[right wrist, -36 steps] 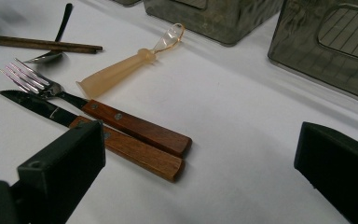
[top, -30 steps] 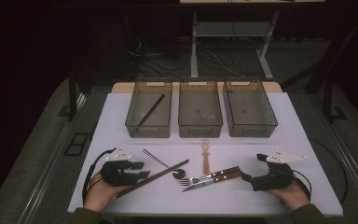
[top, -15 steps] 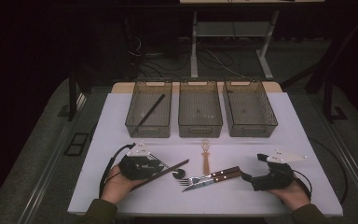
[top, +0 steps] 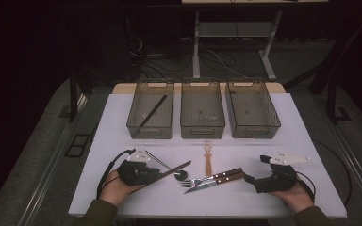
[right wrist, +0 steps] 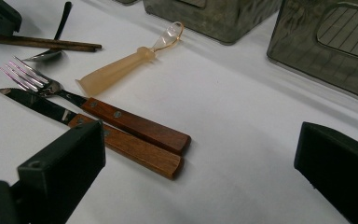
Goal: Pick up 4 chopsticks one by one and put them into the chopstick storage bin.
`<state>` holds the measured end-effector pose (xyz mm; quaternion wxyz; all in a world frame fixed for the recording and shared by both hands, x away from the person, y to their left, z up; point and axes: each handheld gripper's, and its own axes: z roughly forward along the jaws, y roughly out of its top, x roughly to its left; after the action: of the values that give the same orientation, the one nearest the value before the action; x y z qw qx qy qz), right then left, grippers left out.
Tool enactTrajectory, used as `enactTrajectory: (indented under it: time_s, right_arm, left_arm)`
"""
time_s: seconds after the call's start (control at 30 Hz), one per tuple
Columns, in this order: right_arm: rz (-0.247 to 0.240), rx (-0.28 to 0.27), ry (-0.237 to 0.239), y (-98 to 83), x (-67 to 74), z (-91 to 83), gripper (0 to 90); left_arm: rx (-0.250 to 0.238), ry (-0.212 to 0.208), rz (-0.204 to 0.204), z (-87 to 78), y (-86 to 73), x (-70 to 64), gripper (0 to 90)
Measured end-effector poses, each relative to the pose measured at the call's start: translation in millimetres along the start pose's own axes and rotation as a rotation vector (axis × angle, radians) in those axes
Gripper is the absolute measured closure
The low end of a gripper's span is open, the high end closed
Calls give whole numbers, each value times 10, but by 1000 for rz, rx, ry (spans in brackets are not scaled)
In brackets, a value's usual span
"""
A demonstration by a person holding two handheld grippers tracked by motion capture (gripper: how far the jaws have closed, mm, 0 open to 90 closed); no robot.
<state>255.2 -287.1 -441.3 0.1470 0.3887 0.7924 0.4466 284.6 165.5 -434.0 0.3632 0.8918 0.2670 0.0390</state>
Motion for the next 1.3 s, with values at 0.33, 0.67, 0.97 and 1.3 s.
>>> enactTrajectory:
  time_s: [0.33,0.67,0.97,1.3]
  right_arm:
    - [1,2,-1,-1,-2,2,16]
    - [0,2,0,0,0,2,16]
    - [-3,1,1,1,3,-2,16]
    - [-5,0,2,1,6,0,16]
  left_arm:
    - [13,7,10,24,-3,1,820]
    - [53,44,29,55,-21,16,827]
    - [37,40,55,58,-49,27,840]
    - [49,38,69,55,-30,28,852]
